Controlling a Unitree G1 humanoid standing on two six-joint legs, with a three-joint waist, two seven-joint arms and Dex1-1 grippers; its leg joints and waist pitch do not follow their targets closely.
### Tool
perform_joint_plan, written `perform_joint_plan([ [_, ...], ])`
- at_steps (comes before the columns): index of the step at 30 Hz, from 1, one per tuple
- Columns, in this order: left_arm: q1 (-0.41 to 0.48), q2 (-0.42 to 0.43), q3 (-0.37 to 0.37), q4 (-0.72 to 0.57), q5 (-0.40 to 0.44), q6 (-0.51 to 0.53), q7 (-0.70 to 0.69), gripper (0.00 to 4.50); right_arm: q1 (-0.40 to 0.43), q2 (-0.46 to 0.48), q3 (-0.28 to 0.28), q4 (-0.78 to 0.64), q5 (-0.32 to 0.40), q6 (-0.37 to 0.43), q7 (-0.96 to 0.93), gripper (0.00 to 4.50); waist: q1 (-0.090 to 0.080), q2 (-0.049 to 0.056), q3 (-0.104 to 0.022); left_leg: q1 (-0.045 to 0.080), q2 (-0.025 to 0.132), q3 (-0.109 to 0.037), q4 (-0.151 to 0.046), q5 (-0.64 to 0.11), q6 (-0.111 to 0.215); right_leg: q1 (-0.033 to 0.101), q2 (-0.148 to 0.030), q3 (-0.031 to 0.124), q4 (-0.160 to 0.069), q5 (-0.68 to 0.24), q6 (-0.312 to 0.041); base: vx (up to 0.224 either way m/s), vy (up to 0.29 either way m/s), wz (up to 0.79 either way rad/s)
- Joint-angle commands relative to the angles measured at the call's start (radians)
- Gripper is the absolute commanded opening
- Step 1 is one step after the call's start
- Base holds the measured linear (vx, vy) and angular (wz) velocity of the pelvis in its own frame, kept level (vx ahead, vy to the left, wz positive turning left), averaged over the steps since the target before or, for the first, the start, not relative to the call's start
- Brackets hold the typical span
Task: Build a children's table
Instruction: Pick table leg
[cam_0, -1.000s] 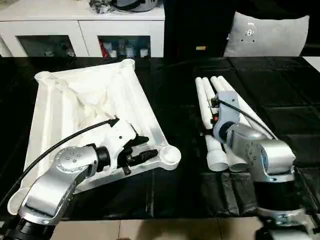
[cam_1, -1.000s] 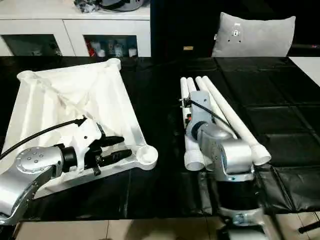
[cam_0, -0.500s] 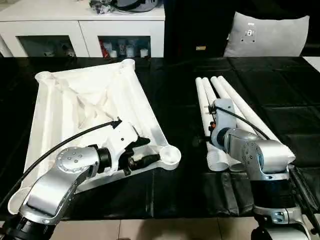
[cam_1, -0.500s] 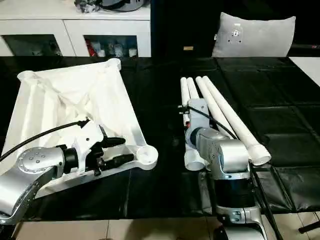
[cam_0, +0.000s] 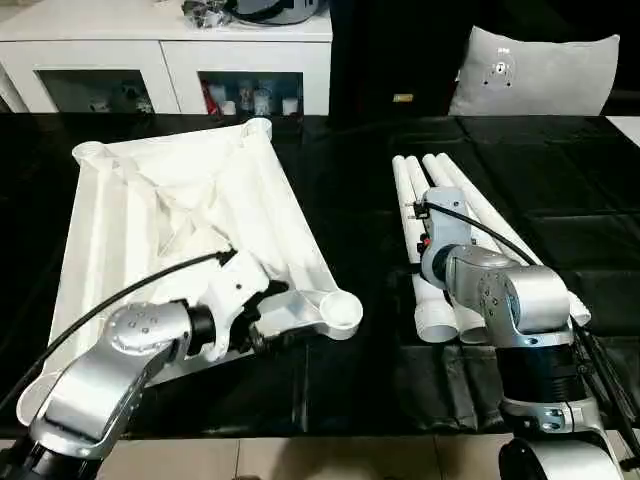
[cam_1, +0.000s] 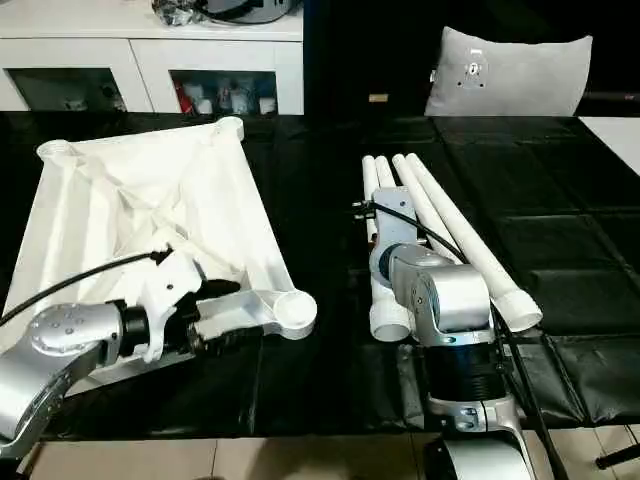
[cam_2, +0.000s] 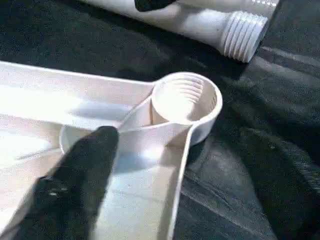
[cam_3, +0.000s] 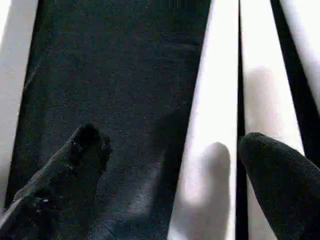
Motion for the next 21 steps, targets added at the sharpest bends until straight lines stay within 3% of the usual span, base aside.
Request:
perform_joint_plan([
  [1, -0.006, 0.012, 0.007, -0.020, -0.002, 0.004, -0.002, 4.45, 0.005, 0.000, -0.013, 0.002, -0.006, 0.014, -0.006, 4.50, 0.006, -0.002, -0.065, -0.010, 0.055, -0.003, -0.069, 0.049, -0.013, 0.063, -0.072, 0.044, -0.055, 0.024, -0.205, 0.000, 0.000, 0.00],
  [11, -0.022, 0.022, 0.000, -0.010, -0.004, 0.007, -0.012, 4.45, 0.020, 0.026, -0.018, -0.001, -0.015, 0.017, -0.033, 4.50, 0.005, 0.003, -0.066, -0.010, 0.054, -0.004, -0.069, 0.050, -0.022, 0.063, -0.071, 0.043, -0.053, 0.040, -0.203, 0.000, 0.000, 0.00],
  [15, -0.032, 0.021, -0.003, -0.005, -0.001, 0.004, -0.007, 4.45, 0.025, 0.030, -0.024, 0.001, -0.007, 0.030, -0.026, 4.50, 0.005, -0.009, -0.066, -0.010, 0.055, -0.003, -0.070, 0.050, -0.019, 0.065, -0.070, 0.043, -0.054, 0.036, -0.201, 0.000, 0.000, 0.00],
  [21, -0.033, 0.016, -0.006, -0.004, 0.001, 0.002, -0.001, 4.45, 0.032, 0.038, -0.030, 0.016, -0.017, 0.033, -0.035, 4.50, 0.007, -0.003, -0.066, -0.009, 0.055, -0.003, -0.070, 0.045, -0.025, 0.063, -0.071, 0.043, -0.054, 0.030, -0.196, 0.000, 0.000, 0.00],
])
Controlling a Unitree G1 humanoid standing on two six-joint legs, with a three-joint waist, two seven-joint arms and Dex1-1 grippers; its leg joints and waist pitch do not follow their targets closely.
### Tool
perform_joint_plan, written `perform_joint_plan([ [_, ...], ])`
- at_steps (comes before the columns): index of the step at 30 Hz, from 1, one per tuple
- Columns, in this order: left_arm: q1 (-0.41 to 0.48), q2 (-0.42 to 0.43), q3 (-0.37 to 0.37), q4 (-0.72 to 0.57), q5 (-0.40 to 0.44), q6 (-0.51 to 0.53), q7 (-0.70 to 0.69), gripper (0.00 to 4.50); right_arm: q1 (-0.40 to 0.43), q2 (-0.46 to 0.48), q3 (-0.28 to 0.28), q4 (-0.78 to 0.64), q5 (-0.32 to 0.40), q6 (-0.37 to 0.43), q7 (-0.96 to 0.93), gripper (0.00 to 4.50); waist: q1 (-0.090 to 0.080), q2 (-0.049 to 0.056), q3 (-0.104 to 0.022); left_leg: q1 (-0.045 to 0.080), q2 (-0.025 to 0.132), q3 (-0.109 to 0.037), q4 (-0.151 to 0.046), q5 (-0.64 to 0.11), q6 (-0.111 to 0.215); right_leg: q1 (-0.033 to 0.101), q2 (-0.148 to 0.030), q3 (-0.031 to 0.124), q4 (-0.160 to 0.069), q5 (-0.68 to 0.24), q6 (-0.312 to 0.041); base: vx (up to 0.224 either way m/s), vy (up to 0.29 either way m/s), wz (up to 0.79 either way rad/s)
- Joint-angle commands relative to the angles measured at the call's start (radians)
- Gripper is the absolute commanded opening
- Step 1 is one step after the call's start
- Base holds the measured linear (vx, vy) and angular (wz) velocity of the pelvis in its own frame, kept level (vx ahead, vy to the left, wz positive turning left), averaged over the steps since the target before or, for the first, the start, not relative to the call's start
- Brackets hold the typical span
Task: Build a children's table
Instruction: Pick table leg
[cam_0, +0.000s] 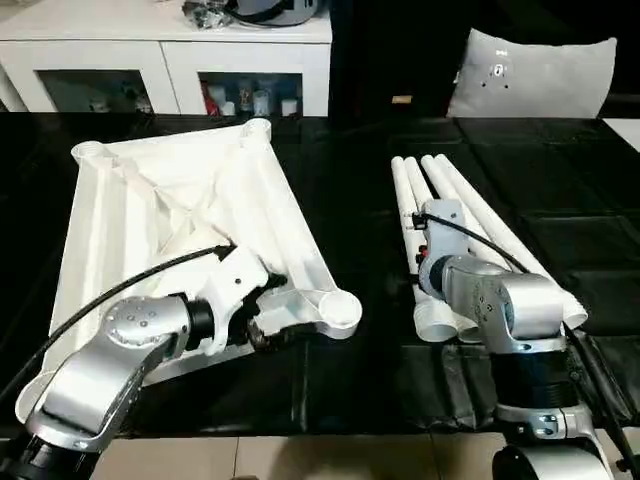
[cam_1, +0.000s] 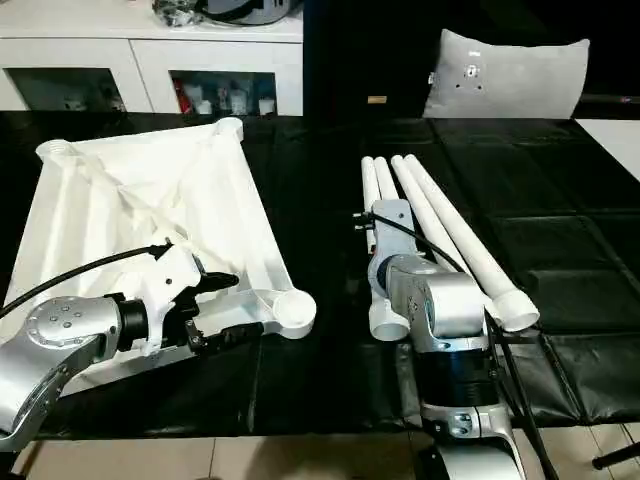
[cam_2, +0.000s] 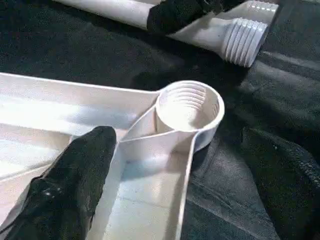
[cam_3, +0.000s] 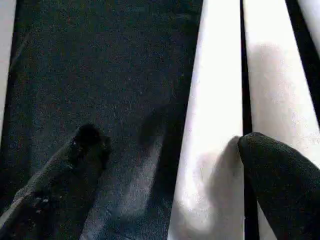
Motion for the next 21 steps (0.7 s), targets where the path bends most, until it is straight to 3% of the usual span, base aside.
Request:
perform_joint_plan([
  [1, -0.003, 0.002, -0.006, -0.002, 0.005, -0.004, -0.002, 4.45, 0.007, 0.006, -0.017, 0.006, 0.000, 0.008, -0.010, 4.50, 0.006, 0.000, -0.065, -0.009, 0.054, -0.003, -0.069, 0.043, -0.025, 0.064, -0.071, 0.044, -0.054, 0.029, -0.195, 0.000, 0.000, 0.00],
  [8, -0.014, 0.001, -0.008, 0.003, -0.003, 0.004, -0.004, 4.48, 0.022, 0.034, -0.035, 0.006, 0.023, 0.028, 0.003, 4.33, 0.006, 0.000, -0.064, -0.009, 0.055, -0.003, -0.071, 0.032, -0.025, 0.063, -0.072, 0.044, -0.056, 0.016, -0.194, 0.000, 0.000, 0.00],
  [16, -0.016, -0.008, -0.006, 0.007, 0.000, 0.002, 0.009, 4.50, 0.012, 0.046, -0.031, 0.060, 0.037, 0.036, 0.030, 3.60, 0.008, -0.002, -0.063, -0.009, 0.056, -0.004, -0.074, -0.001, -0.031, 0.061, -0.074, 0.044, -0.060, -0.040, -0.186, 0.000, 0.000, 0.00],
  [21, -0.015, -0.014, -0.005, 0.012, 0.006, -0.004, 0.019, 4.50, 0.010, 0.060, -0.060, 0.096, 0.052, 0.038, 0.034, 3.11, 0.008, -0.005, -0.061, -0.009, 0.056, -0.004, -0.078, -0.035, -0.037, 0.057, -0.075, 0.044, -0.066, -0.098, -0.174, 0.000, 0.000, 0.00],
])
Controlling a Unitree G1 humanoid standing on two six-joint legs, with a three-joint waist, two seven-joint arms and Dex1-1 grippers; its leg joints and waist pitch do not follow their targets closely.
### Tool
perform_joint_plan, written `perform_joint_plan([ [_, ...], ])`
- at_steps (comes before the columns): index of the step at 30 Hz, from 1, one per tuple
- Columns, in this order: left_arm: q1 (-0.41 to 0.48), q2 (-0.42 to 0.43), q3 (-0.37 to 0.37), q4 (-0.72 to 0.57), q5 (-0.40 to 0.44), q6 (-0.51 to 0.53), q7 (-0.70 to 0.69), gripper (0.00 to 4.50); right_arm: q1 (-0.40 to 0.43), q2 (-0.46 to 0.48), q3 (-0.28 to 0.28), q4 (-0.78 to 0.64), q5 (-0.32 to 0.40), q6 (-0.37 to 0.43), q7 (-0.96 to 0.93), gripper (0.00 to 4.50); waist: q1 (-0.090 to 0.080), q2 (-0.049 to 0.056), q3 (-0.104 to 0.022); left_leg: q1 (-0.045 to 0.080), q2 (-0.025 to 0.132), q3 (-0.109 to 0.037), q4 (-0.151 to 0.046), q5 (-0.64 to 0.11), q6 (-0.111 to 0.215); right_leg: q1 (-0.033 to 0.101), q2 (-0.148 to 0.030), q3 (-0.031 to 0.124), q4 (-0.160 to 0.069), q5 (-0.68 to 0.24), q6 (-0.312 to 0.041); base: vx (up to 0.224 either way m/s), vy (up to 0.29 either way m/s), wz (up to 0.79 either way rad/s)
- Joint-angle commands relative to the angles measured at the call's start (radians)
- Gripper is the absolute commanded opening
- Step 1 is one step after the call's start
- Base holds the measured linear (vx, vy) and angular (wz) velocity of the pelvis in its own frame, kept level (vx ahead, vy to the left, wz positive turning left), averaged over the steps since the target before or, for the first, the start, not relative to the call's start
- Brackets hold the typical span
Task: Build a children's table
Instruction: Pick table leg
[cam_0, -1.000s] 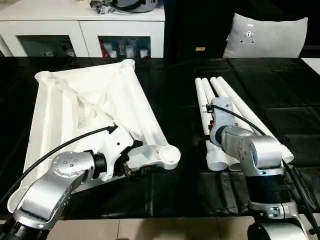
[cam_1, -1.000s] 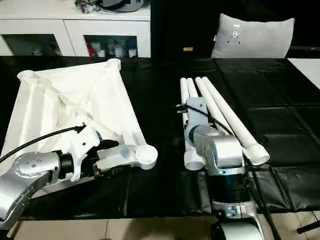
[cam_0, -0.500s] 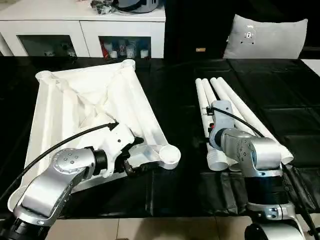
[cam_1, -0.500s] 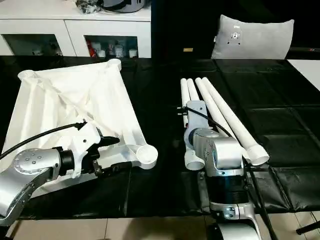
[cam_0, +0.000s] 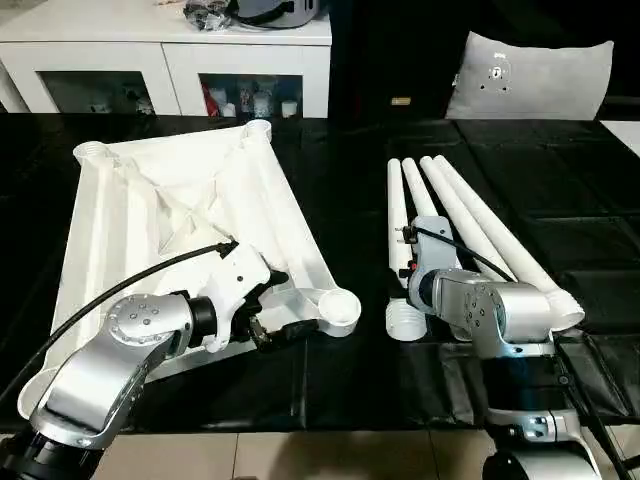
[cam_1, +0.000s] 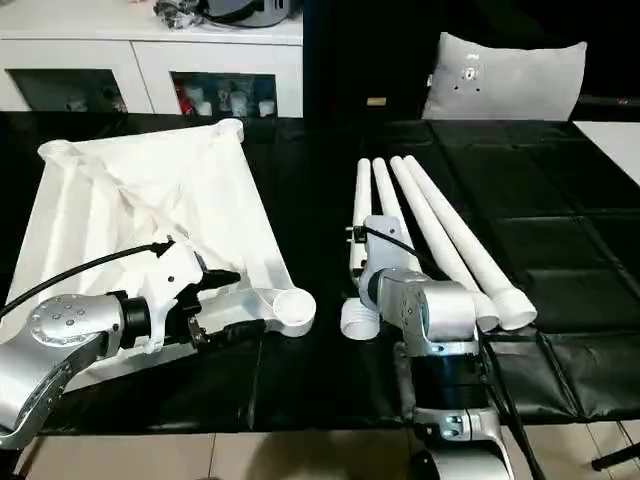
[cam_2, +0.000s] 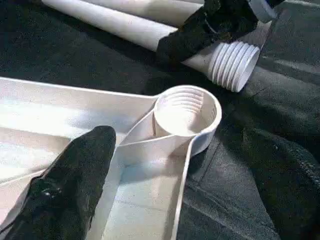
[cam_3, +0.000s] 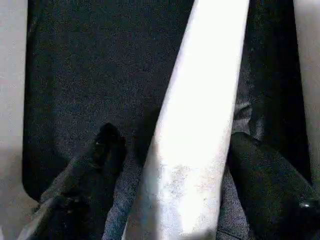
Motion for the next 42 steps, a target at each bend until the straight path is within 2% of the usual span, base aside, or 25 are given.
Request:
perform_joint_plan([
  [1, -0.004, -0.003, -0.003, 0.002, 0.005, -0.004, 0.006, 4.50, 0.001, 0.008, -0.017, 0.024, 0.010, 0.018, 0.008, 3.11, 0.006, 0.001, -0.058, -0.009, 0.056, -0.004, -0.076, -0.047, -0.039, 0.057, -0.075, 0.044, -0.067, -0.109, -0.170, 0.000, 0.000, 0.00],
  [5, -0.001, -0.005, -0.004, -0.005, 0.009, -0.008, 0.013, 4.50, 0.001, 0.010, -0.023, 0.043, 0.014, 0.012, 0.013, 2.71, 0.006, -0.002, -0.058, -0.009, 0.057, -0.005, -0.078, -0.064, -0.041, 0.055, -0.075, 0.044, -0.069, -0.136, -0.160, 0.000, 0.000, 0.00],
  [6, 0.005, -0.001, -0.009, -0.006, 0.018, -0.017, 0.015, 4.50, 0.004, 0.008, -0.014, 0.047, 0.011, 0.001, 0.014, 2.66, 0.006, 0.006, -0.058, -0.009, 0.056, -0.006, -0.077, -0.065, -0.044, 0.053, -0.074, 0.044, -0.069, -0.134, -0.158, 0.000, 0.000, 0.00],
  [7, 0.009, 0.002, -0.013, -0.006, 0.023, -0.022, 0.016, 4.50, 0.007, 0.003, -0.004, 0.048, 0.007, -0.006, 0.018, 2.57, 0.006, 0.004, -0.058, -0.009, 0.057, -0.006, -0.078, -0.070, -0.044, 0.053, -0.074, 0.043, -0.071, -0.138, -0.157, 0.000, 0.000, 0.00],
  [8, 0.014, 0.005, -0.019, 0.000, 0.037, -0.040, 0.022, 4.50, 0.019, -0.007, 0.019, 0.045, -0.002, -0.048, 0.029, 2.35, 0.006, 0.004, -0.058, -0.009, 0.057, -0.006, -0.078, -0.077, -0.046, 0.053, -0.074, 0.043, -0.071, -0.141, -0.155, 0.000, 0.000, 0.00],
  [10, 0.015, 0.002, -0.020, 0.007, 0.045, -0.054, 0.029, 4.50, 0.035, -0.010, 0.026, 0.036, -0.009, -0.105, 0.036, 2.29, 0.006, 0.007, -0.058, -0.009, 0.058, -0.006, -0.078, -0.086, -0.048, 0.052, -0.075, 0.044, -0.071, -0.139, -0.156, 0.000, 0.000, 0.00],
  [11, 0.013, -0.003, -0.018, 0.012, 0.047, -0.061, 0.033, 4.50, 0.042, -0.015, 0.031, 0.029, -0.015, -0.129, 0.038, 2.15, 0.008, 0.014, -0.058, -0.009, 0.059, -0.007, -0.078, -0.094, -0.050, 0.051, -0.076, 0.044, -0.071, -0.140, -0.157, 0.000, 0.000, 0.00],
  [14, 0.002, -0.019, -0.013, 0.025, 0.051, -0.071, 0.046, 4.50, 0.045, -0.014, 0.007, 0.023, -0.002, -0.125, 0.046, 2.02, 0.009, 0.012, -0.058, -0.008, 0.057, -0.006, -0.078, -0.097, -0.051, 0.051, -0.071, 0.044, -0.072, -0.131, -0.162, 0.000, 0.000, 0.00],
  [16, -0.001, -0.026, -0.009, 0.030, 0.049, -0.074, 0.050, 4.50, 0.050, -0.014, 0.000, 0.024, 0.003, -0.164, 0.059, 1.96, 0.011, 0.011, -0.058, -0.008, 0.058, -0.007, -0.079, -0.109, -0.052, 0.051, -0.073, 0.044, -0.073, -0.145, -0.163, 0.000, 0.000, 0.00],
  [17, -0.009, -0.047, 0.014, 0.034, 0.012, -0.054, 0.047, 4.50, 0.054, -0.021, -0.007, 0.026, 0.015, -0.179, 0.072, 1.90, 0.013, 0.007, -0.059, -0.007, 0.059, -0.006, -0.079, -0.112, -0.050, 0.051, -0.074, 0.045, -0.073, -0.147, -0.164, 0.000, 0.000, 0.00],
  [20, -0.023, -0.084, 0.054, 0.048, -0.025, -0.044, 0.071, 4.50, 0.060, -0.022, -0.019, 0.020, 0.033, -0.226, 0.095, 1.87, 0.021, 0.006, -0.059, -0.009, 0.059, -0.005, -0.078, -0.105, -0.045, 0.051, -0.075, 0.045, -0.073, -0.135, -0.178, 0.000, 0.000, 0.00],
  [22, -0.053, -0.148, 0.114, 0.071, -0.062, -0.053, 0.129, 4.50, 0.064, -0.011, -0.051, -0.010, 0.096, -0.298, 0.165, 1.86, 0.024, 0.000, -0.062, -0.010, 0.059, -0.005, -0.075, -0.084, -0.034, 0.054, -0.076, 0.044, -0.072, -0.111, -0.180, 0.000, 0.000, 0.00],
  [24, -0.089, -0.204, 0.163, 0.088, -0.104, -0.050, 0.172, 4.50, 0.061, -0.005, -0.089, -0.036, 0.171, -0.333, 0.251, 1.84, 0.026, 0.000, -0.068, -0.016, 0.059, -0.004, -0.069, -0.043, -0.014, 0.060, -0.078, 0.044, -0.066, -0.044, -0.197, 0.000, 0.000, 0.00],
  [25, -0.135, -0.264, 0.210, 0.110, -0.161, -0.022, 0.215, 4.50, 0.062, -0.012, -0.121, -0.048, 0.225, -0.377, 0.335, 1.84, 0.027, -0.006, -0.068, -0.020, 0.060, -0.003, -0.065, -0.023, 0.011, 0.061, -0.079, 0.041, -0.062, 0.002, -0.221, 0.000, 0.000, 0.00],
  [26, -0.137, -0.266, 0.212, 0.111, -0.163, -0.021, 0.217, 4.50, 0.062, -0.012, -0.122, -0.048, 0.227, -0.378, 0.338, 1.84, 0.028, -0.006, -0.068, -0.021, 0.059, -0.001, -0.064, -0.021, 0.018, 0.061, -0.079, 0.042, -0.062, 0.006, -0.227, 0.000, 0.000, 0.00],
  [28, -0.193, -0.333, 0.264, 0.149, -0.208, 0.009, 0.283, 4.50, 0.059, -0.021, -0.146, -0.050, 0.283, -0.411, 0.434, 1.84, 0.029, -0.003, -0.066, -0.022, 0.059, -0.002, -0.062, -0.023, 0.034, 0.061, -0.079, 0.041, -0.064, -0.007, -0.233, 0.000, 0.000, 0.00],
  [29, -0.216, -0.360, 0.287, 0.168, -0.226, 0.018, 0.312, 4.50, 0.057, -0.021, -0.156, -0.051, 0.308, -0.422, 0.470, 1.84, 0.029, -0.009, -0.066, -0.024, 0.057, -0.002, -0.061, -0.023, 0.047, 0.064, -0.079, 0.040, -0.068, -0.030, -0.235, 0.000, 0.000, 0.00],
  [30, -0.218, -0.363, 0.289, 0.170, -0.229, 0.019, 0.315, 4.50, 0.057, -0.021, -0.158, -0.051, 0.311, -0.422, 0.474, 1.84, 0.030, -0.009, -0.065, -0.023, 0.058, -0.003, -0.062, -0.020, 0.051, 0.063, -0.080, 0.039, -0.070, -0.041, -0.231, 0.000, 0.000, 0.00],
  [31, -0.245, -0.392, 0.319, 0.194, -0.257, 0.032, 0.345, 4.50, 0.055, -0.021, -0.172, -0.052, 0.348, -0.426, 0.515, 1.84, 0.030, -0.009, -0.065, -0.023, 0.058, -0.003, -0.062, -0.020, 0.051, 0.063, -0.080, 0.039, -0.070, -0.041, -0.231, 0.000, 0.000, 0.00],
  [32, -0.293, -0.438, 0.354, 0.221, -0.332, 0.054, 0.347, 4.50, 0.057, -0.027, -0.191, -0.061, 0.418, -0.421, 0.601, 1.84, 0.034, -0.012, -0.068, -0.023, 0.054, 0.000, -0.058, -0.015, 0.065, 0.065, -0.080, 0.039, -0.073, -0.063, -0.238, 0.000, 0.000, 0.00],
  [35, -0.331, -0.478, 0.371, 0.236, -0.387, 0.091, 0.356, 4.50, 0.065, -0.045, -0.177, -0.069, 0.440, -0.423, 0.664, 1.84, 0.038, -0.016, -0.068, -0.024, 0.059, -0.003, -0.058, 0.005, 0.079, 0.062, -0.079, 0.036, -0.070, -0.050, -0.240, 0.000, 0.000, 0.00],
  [37, -0.358, -0.503, 0.378, 0.252, -0.398, 0.111, 0.382, 4.50, 0.070, -0.057, -0.158, -0.070, 0.444, -0.437, 0.698, 1.84, 0.041, -0.011, -0.068, -0.023, 0.058, -0.003, -0.057, 0.006, 0.085, 0.060, -0.080, 0.035, -0.073, -0.059, -0.240, 0.000, 0.000, 0.00],
  [40, -0.380, -0.535, 0.365, 0.243, -0.415, 0.116, 0.386, 4.50, 0.075, -0.070, -0.121, -0.111, 0.468, -0.435, 0.757, 1.84, 0.044, -0.020, -0.066, -0.025, 0.060, -0.004, -0.059, 0.012, 0.091, 0.063, -0.082, 0.035, -0.076, -0.091, -0.223, 0.000, 0.000, 0.00],
  [41, -0.388, -0.547, 0.377, 0.243, -0.436, 0.123, 0.393, 4.50, 0.075, -0.074, -0.117, -0.113, 0.469, -0.436, 0.766, 1.83, 0.044, -0.031, -0.067, -0.025, 0.060, -0.002, -0.058, 0.014, 0.096, 0.063, -0.082, 0.035, -0.079, -0.099, -0.214, 0.000, 0.000, 0.00],
  [42, -0.393, -0.555, 0.385, 0.244, -0.451, 0.128, 0.397, 4.50, 0.074, -0.076, -0.114, -0.113, 0.469, -0.437, 0.771, 1.83, 0.048, -0.023, -0.067, -0.025, 0.061, -0.003, -0.057, 0.020, 0.092, 0.062, -0.085, 0.035, -0.076, -0.105, -0.216, 0.000, 0.000, 0.00],
])
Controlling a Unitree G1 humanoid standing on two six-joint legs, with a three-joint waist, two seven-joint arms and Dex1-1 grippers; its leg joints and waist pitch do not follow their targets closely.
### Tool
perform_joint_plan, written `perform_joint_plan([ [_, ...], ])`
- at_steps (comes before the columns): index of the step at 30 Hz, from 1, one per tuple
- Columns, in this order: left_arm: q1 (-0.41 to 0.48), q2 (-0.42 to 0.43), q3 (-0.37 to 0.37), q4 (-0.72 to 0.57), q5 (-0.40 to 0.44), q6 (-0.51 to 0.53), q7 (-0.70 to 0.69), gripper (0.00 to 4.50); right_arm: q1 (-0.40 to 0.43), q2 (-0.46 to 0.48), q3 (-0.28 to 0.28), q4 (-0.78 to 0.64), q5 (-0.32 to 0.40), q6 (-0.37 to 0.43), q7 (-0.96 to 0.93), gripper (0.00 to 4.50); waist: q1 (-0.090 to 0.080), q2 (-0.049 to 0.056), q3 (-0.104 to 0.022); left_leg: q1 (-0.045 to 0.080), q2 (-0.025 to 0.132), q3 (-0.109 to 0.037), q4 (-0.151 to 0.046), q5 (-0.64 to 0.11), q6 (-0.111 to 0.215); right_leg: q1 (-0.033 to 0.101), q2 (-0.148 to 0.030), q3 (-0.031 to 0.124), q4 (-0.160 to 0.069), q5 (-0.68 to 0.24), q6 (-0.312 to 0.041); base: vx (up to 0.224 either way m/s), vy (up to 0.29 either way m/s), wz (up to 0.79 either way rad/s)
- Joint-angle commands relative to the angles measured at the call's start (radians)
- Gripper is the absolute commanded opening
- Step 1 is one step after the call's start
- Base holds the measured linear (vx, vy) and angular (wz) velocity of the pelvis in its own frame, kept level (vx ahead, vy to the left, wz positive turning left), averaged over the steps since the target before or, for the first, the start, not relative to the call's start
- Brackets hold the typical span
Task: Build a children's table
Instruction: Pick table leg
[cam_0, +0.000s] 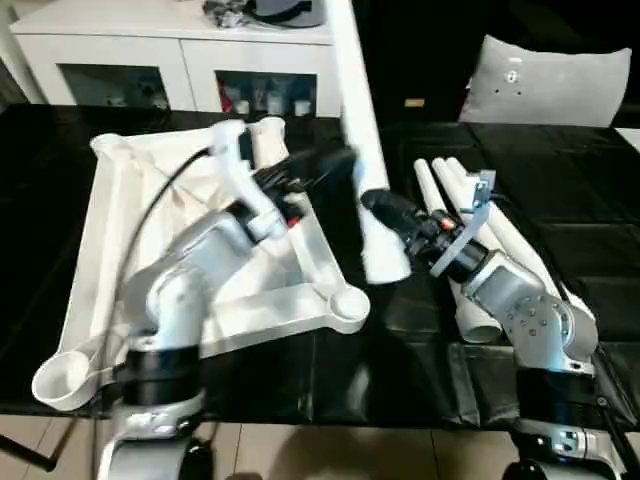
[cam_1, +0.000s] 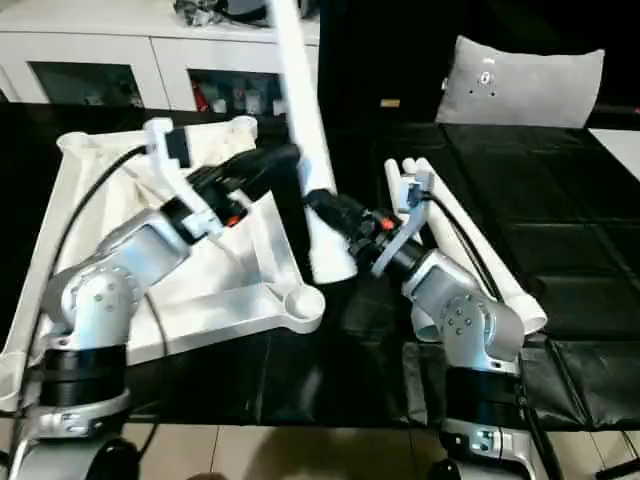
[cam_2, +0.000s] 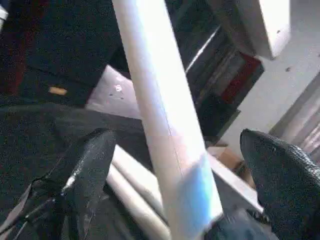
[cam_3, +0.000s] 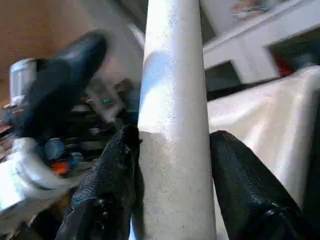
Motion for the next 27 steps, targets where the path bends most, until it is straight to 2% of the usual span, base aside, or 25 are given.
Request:
perform_joint_plan([
  [1, -0.021, -0.021, 0.035, -0.006, -0.060, 0.017, 0.020, 4.50, 0.001, -0.011, 0.010, -0.022, 0.018, -0.012, 0.024, 1.83, 0.010, -0.018, -0.068, -0.012, 0.060, -0.003, -0.060, 0.009, 0.072, 0.068, -0.083, 0.037, -0.074, -0.125, -0.217, 0.000, 0.000, 0.00],
  [2, -0.027, -0.040, 0.055, -0.020, -0.113, 0.027, 0.029, 4.50, -0.001, -0.008, 0.020, -0.016, 0.020, -0.018, 0.030, 1.83, 0.011, -0.018, -0.067, -0.010, 0.060, -0.001, -0.060, 0.004, 0.068, 0.066, -0.083, 0.037, -0.076, -0.131, -0.221, 0.000, 0.000, 0.00],
  [5, -0.027, -0.045, 0.056, -0.026, -0.122, 0.030, 0.035, 4.50, -0.002, -0.006, 0.038, -0.020, 0.017, -0.025, 0.039, 1.83, 0.010, -0.019, -0.066, -0.010, 0.063, -0.003, -0.062, -0.003, 0.068, 0.064, -0.081, 0.035, -0.076, -0.126, -0.217, 0.000, 0.000, 0.00],
  [6, -0.027, -0.044, 0.051, -0.025, -0.105, 0.020, 0.039, 4.50, -0.004, -0.004, 0.046, -0.021, 0.009, -0.032, 0.036, 1.83, 0.011, -0.022, -0.066, -0.010, 0.063, -0.003, -0.062, -0.001, 0.070, 0.064, -0.082, 0.035, -0.076, -0.125, -0.213, 0.000, 0.000, 0.00],
  [7, -0.029, -0.043, 0.048, -0.023, -0.094, 0.011, 0.039, 4.50, -0.007, -0.004, 0.055, -0.019, 0.002, -0.042, 0.036, 1.83, 0.012, -0.015, -0.066, -0.009, 0.064, -0.004, -0.062, 0.000, 0.070, 0.064, -0.084, 0.035, -0.076, -0.124, -0.212, 0.000, 0.000, 0.00],
  [9, -0.036, -0.046, 0.049, -0.016, -0.068, -0.019, 0.053, 4.21, -0.011, -0.007, 0.080, -0.021, -0.029, -0.069, 0.031, 1.83, 0.012, -0.015, -0.068, -0.008, 0.067, -0.004, -0.062, 0.010, 0.073, 0.062, -0.084, 0.033, -0.076, -0.105, -0.210, 0.000, 0.000, 0.00],
  [11, -0.052, -0.047, 0.042, -0.001, 0.003, -0.081, 0.094, 4.10, -0.015, -0.010, 0.141, -0.036, -0.102, -0.120, 0.009, 1.83, 0.010, -0.010, -0.070, -0.007, 0.070, -0.005, -0.060, 0.018, 0.071, 0.063, -0.084, 0.031, -0.074, -0.051, -0.215, 0.000, 0.000, 0.00],
  [13, -0.060, -0.045, 0.024, 0.011, 0.055, -0.135, 0.132, 4.00, -0.019, 0.002, 0.151, -0.042, -0.107, -0.135, 0.004, 1.83, 0.009, -0.008, -0.070, -0.007, 0.071, -0.006, -0.060, 0.020, 0.074, 0.066, -0.086, 0.029, -0.072, -0.022, -0.212, 0.000, 0.000, 0.00],
  [14, -0.062, -0.049, 0.021, 0.015, 0.066, -0.153, 0.142, 3.86, -0.024, 0.014, 0.153, -0.039, -0.115, -0.151, -0.007, 1.83, 0.010, -0.005, -0.070, -0.010, 0.071, -0.007, -0.061, 0.016, 0.072, 0.069, -0.089, 0.029, -0.070, -0.019, -0.213, 0.000, 0.000, 0.00],
  [15, -0.064, -0.051, 0.019, 0.017, 0.069, -0.164, 0.149, 3.86, -0.027, 0.021, 0.154, -0.037, -0.122, -0.163, -0.016, 1.83, 0.010, -0.007, -0.070, -0.010, 0.072, -0.008, -0.062, 0.015, 0.070, 0.069, -0.090, 0.028, -0.070, -0.017, -0.214, 0.000, 0.000, 0.00],
  [17, -0.071, -0.079, 0.018, 0.014, 0.079, -0.201, 0.176, 3.66, -0.043, 0.030, 0.181, -0.016, -0.177, -0.204, -0.073, 1.83, 0.009, -0.002, -0.072, -0.012, 0.076, -0.009, -0.063, 0.016, 0.045, 0.069, -0.090, 0.024, -0.068, -0.007, -0.220, 0.000, 0.000, 0.00],
  [19, -0.073, -0.086, 0.019, 0.015, 0.080, -0.209, 0.181, 3.63, -0.047, 0.031, 0.192, -0.009, -0.198, -0.223, -0.092, 1.83, 0.009, -0.002, -0.071, -0.012, 0.075, -0.009, -0.063, 0.016, 0.038, 0.070, -0.090, 0.024, -0.067, 0.003, -0.222, 0.000, 0.000, 0.00],
  [20, -0.074, -0.102, 0.017, 0.015, 0.084, -0.226, 0.180, 3.41, -0.052, 0.038, 0.202, 0.011, -0.212, -0.248, -0.102, 1.83, 0.008, -0.003, -0.071, -0.014, 0.073, -0.008, -0.063, 0.004, 0.034, 0.071, -0.091, 0.025, -0.067, 0.001, -0.224, 0.000, 0.000, 0.00],
  [27, -0.069, -0.110, 0.007, 0.009, 0.070, -0.243, 0.166, 2.96, -0.035, 0.035, 0.217, 0.006, -0.200, -0.288, -0.041, 1.82, 0.008, -0.003, -0.071, -0.014, 0.074, -0.009, -0.063, -0.003, 0.046, 0.074, -0.090, 0.025, -0.065, 0.026, -0.228, 0.000, 0.000, 0.00],
])
